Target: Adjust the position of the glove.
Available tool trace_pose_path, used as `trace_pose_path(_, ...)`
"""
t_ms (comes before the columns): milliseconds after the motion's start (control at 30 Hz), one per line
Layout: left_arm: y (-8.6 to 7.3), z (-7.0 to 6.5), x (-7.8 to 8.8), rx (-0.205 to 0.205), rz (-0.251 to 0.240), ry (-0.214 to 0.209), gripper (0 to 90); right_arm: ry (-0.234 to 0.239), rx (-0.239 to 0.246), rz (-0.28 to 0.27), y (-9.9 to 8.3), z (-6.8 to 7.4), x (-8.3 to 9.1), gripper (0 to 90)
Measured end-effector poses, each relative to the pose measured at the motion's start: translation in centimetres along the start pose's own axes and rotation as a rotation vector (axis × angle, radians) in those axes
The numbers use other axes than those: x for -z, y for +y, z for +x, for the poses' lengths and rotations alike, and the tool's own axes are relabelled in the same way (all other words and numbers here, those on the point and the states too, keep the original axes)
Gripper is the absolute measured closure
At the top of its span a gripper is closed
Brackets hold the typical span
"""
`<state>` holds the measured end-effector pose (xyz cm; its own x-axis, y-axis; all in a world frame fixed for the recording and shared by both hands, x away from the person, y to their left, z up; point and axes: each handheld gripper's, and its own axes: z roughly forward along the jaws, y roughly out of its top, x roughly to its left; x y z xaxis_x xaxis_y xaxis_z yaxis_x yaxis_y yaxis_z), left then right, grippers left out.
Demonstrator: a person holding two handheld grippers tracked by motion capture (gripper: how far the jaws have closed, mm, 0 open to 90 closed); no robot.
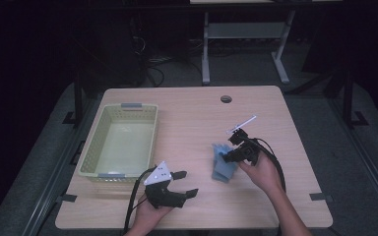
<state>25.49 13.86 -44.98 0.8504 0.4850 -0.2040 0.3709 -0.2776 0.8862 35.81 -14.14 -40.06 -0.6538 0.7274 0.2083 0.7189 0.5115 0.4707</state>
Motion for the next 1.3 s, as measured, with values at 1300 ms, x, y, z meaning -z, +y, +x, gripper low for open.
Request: trace_pose_path(1300, 0.0, 0.0, -0.1, -0.017, 0.008, 0.006, 24.6, 0.007, 0.024, 0.025, 0.2, 0.2, -1.7, 68.9)
